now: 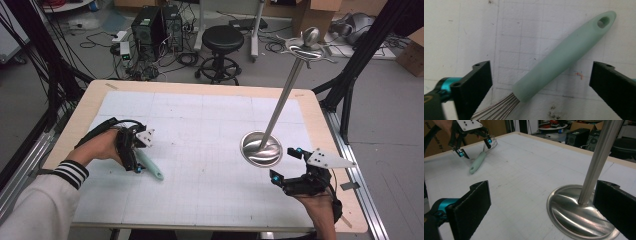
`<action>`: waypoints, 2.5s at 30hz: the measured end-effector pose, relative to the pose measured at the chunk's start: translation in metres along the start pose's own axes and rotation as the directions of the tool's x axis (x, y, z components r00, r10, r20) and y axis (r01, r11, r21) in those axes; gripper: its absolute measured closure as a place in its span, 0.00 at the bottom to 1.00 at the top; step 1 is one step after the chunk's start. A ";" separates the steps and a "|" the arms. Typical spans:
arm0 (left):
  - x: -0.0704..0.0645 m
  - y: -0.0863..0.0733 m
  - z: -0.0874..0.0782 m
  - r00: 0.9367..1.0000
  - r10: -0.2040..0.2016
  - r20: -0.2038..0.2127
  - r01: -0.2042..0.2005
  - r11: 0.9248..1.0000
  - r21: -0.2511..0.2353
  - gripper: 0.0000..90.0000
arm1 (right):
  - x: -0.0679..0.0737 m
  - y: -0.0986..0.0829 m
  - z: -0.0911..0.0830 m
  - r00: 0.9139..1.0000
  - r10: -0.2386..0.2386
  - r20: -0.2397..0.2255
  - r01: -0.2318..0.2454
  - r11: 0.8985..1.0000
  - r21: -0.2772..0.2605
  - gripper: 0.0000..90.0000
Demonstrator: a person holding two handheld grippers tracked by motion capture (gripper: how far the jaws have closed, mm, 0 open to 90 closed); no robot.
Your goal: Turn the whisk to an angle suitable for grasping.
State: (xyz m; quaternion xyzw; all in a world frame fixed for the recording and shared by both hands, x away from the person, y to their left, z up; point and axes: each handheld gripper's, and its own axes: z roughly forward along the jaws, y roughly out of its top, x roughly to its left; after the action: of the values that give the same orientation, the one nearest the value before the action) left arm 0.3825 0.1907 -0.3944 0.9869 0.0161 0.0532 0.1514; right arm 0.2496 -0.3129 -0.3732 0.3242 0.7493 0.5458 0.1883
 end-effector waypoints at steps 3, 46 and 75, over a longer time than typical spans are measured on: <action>0.001 -0.001 0.001 1.000 -0.003 0.004 0.003 1.000 0.008 0.09 | -0.001 0.000 0.000 1.000 -0.004 0.000 0.004 1.000 -0.001 0.01; -0.001 -0.001 0.011 0.996 0.087 -0.002 -0.087 0.991 0.101 0.57 | 0.000 0.000 0.003 1.000 0.014 -0.004 -0.014 1.000 0.009 0.01; -0.008 0.005 0.010 0.999 0.005 0.048 -0.011 0.993 0.120 0.77 | 0.000 0.000 0.003 1.000 0.015 -0.004 -0.015 1.000 0.008 0.01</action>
State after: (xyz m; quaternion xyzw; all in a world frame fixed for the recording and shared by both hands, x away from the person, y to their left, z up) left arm 0.3755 0.1821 -0.4035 0.9953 0.0116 0.0291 0.0916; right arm 0.2520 -0.3109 -0.3744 0.3295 0.7493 0.5452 0.1812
